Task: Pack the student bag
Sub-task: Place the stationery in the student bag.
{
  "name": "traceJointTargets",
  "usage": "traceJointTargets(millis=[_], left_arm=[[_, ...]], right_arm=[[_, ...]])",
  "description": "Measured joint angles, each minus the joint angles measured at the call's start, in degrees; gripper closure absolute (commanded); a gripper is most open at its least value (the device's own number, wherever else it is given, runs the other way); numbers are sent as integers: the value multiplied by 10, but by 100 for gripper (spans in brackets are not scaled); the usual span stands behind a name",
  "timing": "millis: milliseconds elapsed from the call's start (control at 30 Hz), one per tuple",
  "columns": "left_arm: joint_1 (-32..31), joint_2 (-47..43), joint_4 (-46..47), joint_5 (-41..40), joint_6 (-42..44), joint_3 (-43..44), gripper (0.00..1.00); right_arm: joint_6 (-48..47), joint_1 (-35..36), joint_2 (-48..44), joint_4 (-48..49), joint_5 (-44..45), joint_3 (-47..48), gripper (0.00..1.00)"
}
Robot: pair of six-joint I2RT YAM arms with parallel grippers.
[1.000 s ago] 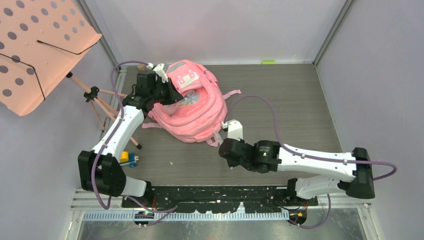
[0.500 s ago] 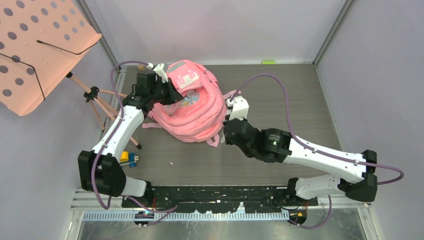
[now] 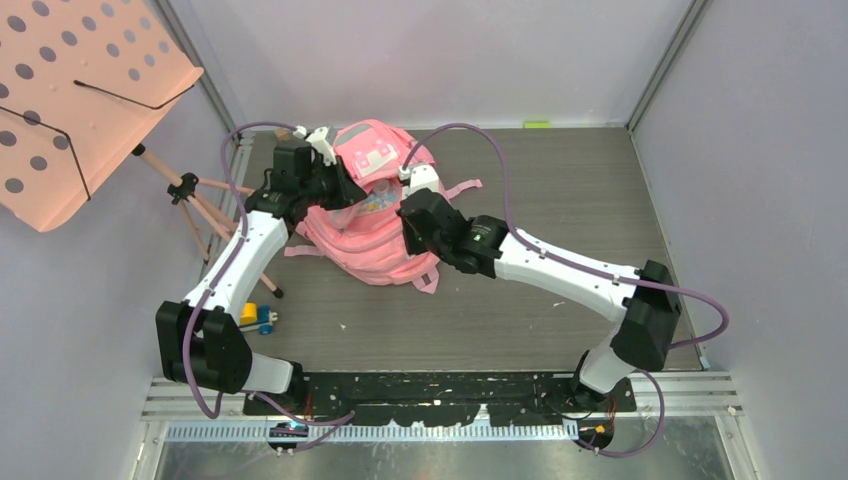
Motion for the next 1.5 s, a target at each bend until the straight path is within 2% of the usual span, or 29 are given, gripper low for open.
traceJointTargets(millis=[367,633,900,1233,1333,1400,1500], left_arm=[[0,0,0,4,-1,0,100],[0,0,0,5,-1,0,100],[0,0,0,7,-1,0,100],[0,2,1,8,-1,0,100],[0,2,1,8,-1,0,100],[0,2,0,8,-1,0,100],[0,2,0,9,-1,0,100]], right_arm=[[35,1,36,-8,-103,36,99],[53,1,60,-18,-135,50,99],[15,-9,122,-42,-136,135,100],[-55,-60,216,-84,-143,293,100],[-72,-76,232,-85,-151,315,100],[-83,-84,243,-85,-153,324,98],[-92,-90,256,-84,-156,327,91]])
